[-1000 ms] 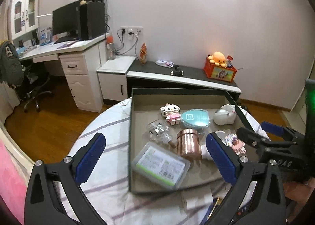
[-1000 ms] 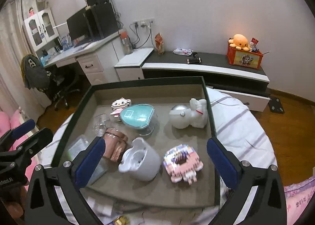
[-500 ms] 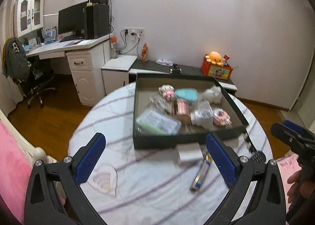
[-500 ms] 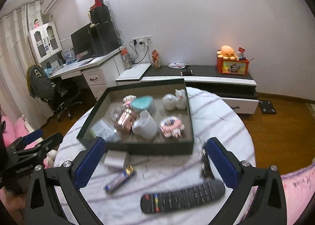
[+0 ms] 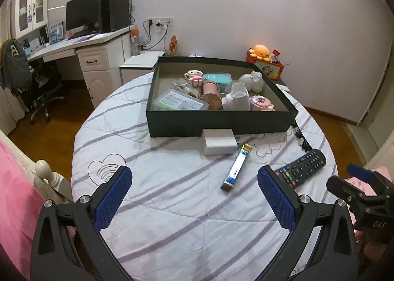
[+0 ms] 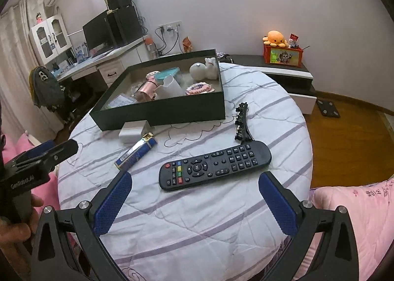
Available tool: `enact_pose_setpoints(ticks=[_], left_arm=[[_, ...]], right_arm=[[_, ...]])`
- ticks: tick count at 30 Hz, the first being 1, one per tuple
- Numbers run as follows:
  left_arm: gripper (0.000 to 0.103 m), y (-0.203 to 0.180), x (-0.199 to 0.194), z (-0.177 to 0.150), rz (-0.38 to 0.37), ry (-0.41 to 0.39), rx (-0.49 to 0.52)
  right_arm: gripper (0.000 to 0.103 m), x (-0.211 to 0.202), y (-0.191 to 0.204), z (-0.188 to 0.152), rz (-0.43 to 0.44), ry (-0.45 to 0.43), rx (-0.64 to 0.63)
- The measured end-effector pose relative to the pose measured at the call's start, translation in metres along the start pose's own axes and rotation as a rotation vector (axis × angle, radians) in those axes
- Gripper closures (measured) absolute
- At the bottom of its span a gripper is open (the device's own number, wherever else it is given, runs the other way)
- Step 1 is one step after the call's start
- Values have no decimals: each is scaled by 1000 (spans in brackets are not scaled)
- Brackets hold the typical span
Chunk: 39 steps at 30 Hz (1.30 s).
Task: Organize rigid objects
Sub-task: 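Withdraw both grippers from the box back over the bed, then grasp the blue-and-gold tube with the left gripper while the right grasps the black beaded strip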
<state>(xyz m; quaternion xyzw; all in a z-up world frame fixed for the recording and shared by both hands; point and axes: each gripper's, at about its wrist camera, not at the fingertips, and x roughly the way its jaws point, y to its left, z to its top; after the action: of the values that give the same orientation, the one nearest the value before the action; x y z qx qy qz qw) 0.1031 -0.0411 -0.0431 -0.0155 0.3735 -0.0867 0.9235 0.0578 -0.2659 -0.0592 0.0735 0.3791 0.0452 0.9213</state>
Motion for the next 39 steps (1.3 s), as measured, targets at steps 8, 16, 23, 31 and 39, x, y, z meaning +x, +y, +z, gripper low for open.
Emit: enact_pose_setpoints(ticks=[8, 16, 23, 31, 39], left_arm=[[0, -8, 14, -2, 3, 31, 20], [0, -29, 50, -4, -31, 102, 83], [0, -49, 93, -4, -60, 172, 135], [1, -56, 118, -2, -91, 209, 156], [27, -56, 119, 0, -101, 201, 161]], right_arm=[[0, 8, -9, 3, -9, 5, 12], [0, 31, -23, 20, -59, 41, 16], [0, 65, -42, 41, -122, 105, 10], [0, 104, -59, 54, -131, 157, 14], [38, 131, -61, 61, -140, 184, -33]])
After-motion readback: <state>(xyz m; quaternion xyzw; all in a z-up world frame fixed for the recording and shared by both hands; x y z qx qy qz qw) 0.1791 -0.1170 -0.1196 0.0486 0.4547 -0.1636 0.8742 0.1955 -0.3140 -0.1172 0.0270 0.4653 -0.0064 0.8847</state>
